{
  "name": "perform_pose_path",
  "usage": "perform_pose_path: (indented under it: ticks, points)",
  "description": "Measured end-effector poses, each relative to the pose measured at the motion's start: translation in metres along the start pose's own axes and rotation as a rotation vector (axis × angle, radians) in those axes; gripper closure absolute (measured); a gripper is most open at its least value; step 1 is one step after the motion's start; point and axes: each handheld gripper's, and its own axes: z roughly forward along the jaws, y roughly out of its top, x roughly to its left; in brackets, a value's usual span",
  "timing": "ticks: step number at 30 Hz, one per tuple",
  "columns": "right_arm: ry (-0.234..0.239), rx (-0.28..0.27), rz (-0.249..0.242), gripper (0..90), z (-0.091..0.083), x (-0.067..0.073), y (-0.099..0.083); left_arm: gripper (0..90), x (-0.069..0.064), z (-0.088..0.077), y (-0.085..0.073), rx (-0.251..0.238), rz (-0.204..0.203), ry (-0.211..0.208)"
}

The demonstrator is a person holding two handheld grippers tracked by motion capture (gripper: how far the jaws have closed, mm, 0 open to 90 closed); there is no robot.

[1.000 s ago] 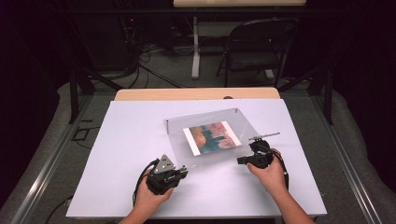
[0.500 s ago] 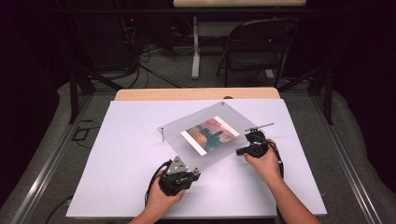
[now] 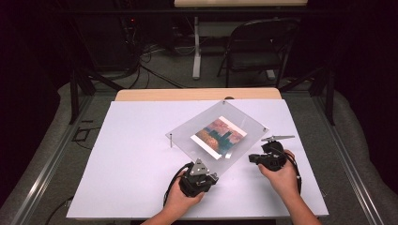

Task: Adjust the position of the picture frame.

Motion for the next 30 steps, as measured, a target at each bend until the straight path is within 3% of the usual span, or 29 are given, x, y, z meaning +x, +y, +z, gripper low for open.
perform_pose_path:
  ticks: [2, 5, 11, 14, 17, 20, 27, 30]
  points:
    - [0.009, -0.012, -0.020, 79.7, -0.005, 0.004, -0.007, 82.5, 0.001, 0.000, -0.001, 0.002, -0.019, -0.008]
    - [0.027, -0.049, -0.059, 74.4, -0.010, 0.012, -0.017, 74.2, 0.003, -0.006, -0.002, 0.016, -0.035, -0.019]
    - [0.041, -0.116, -0.138, 66.0, -0.019, 0.025, -0.029, 59.1, 0.020, -0.043, -0.012, -0.012, -0.062, 0.002]
    - [0.053, -0.126, -0.143, 59.0, -0.019, 0.030, -0.033, 50.9, 0.036, -0.059, -0.019, -0.044, -0.088, 0.055]
    - [0.031, -0.150, -0.177, 45.1, -0.016, 0.036, -0.037, 42.1, 0.053, -0.070, -0.025, -0.075, -0.133, 0.121]
    - [0.013, -0.163, -0.192, 40.3, -0.016, 0.039, -0.039, 37.2, 0.068, -0.077, -0.028, -0.105, -0.136, 0.190]
    - [-0.008, -0.202, -0.209, 38.7, -0.019, 0.042, -0.041, 35.5, 0.105, -0.083, -0.032, -0.106, -0.166, 0.307]
    - [-0.003, -0.214, -0.215, 40.2, -0.019, 0.042, -0.042, 36.0, 0.122, -0.081, -0.031, -0.110, -0.184, 0.330]
